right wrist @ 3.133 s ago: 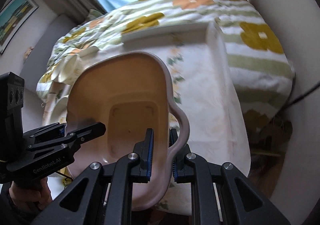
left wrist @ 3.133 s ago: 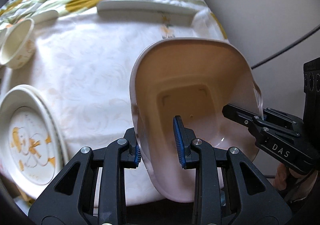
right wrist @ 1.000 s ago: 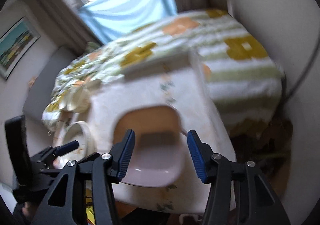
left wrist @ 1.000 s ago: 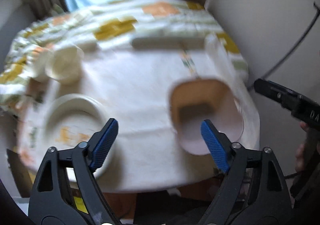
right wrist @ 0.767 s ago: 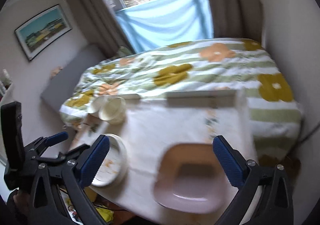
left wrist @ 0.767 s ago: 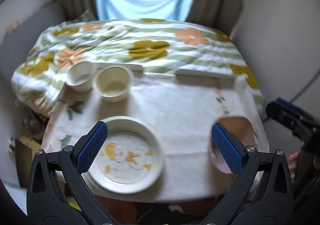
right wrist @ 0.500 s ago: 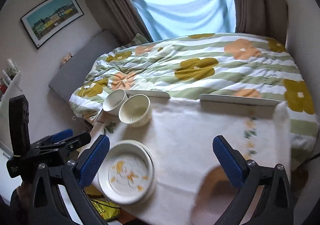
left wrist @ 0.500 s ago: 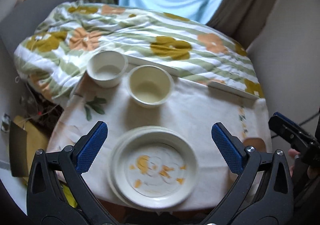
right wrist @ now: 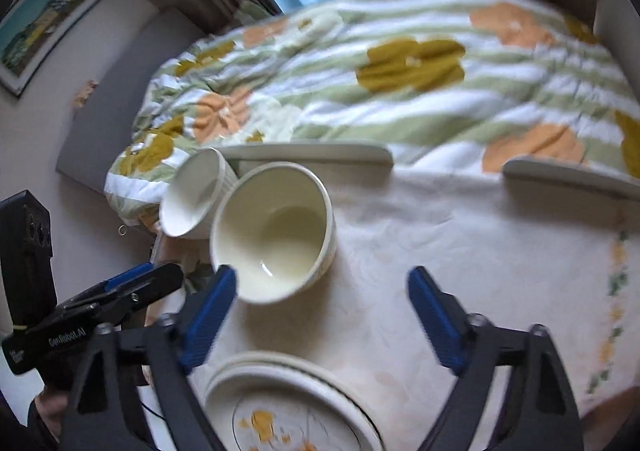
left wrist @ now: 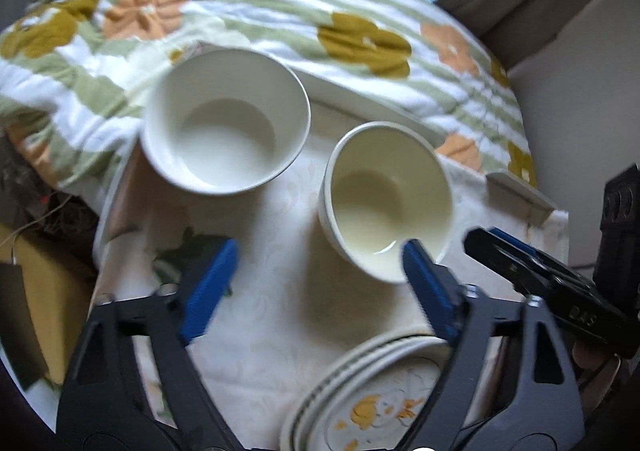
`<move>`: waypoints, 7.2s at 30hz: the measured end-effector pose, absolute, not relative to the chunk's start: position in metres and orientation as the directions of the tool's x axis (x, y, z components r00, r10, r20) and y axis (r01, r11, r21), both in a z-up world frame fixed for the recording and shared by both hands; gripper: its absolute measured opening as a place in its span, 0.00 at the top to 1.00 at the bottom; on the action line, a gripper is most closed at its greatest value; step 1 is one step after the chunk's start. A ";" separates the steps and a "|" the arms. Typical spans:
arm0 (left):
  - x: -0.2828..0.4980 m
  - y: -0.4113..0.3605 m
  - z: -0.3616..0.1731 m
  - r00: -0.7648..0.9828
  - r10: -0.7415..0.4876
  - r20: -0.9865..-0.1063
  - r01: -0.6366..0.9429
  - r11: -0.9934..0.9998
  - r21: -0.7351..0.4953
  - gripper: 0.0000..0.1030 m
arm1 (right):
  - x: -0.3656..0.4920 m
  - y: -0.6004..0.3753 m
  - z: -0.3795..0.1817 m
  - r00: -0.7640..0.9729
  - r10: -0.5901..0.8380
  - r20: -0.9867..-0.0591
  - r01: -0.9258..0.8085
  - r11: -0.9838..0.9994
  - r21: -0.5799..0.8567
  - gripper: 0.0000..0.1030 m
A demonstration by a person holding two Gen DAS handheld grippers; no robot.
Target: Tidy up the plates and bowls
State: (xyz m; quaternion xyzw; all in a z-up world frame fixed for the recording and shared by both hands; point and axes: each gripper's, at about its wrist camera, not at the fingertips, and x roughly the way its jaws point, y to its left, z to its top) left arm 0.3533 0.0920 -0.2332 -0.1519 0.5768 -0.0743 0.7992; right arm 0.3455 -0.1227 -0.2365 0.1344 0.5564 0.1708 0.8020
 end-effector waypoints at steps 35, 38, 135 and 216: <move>0.338 0.014 -0.180 0.354 -0.316 -0.880 0.179 0.947 -0.268 0.82 | 0.325 -0.143 -0.207 0.375 0.379 -0.846 -0.085 0.923 0.375 0.84; 0.315 -0.016 -0.160 0.365 -0.319 -0.875 0.207 0.944 -0.257 0.82 | 0.303 -0.169 -0.189 0.403 0.377 -0.834 -0.070 0.921 0.382 0.84; 0.166 -0.164 -0.100 0.526 -0.163 -0.834 0.265 0.964 -0.022 0.14 | 0.111 -0.338 -0.150 0.546 0.270 -0.793 -0.102 0.961 0.257 0.10; 0.227 -0.076 -0.115 0.557 -0.160 -0.815 -0.041 0.975 -0.219 0.77 | 0.266 -0.216 -0.151 0.406 0.510 -0.758 -0.299 0.858 0.417 0.81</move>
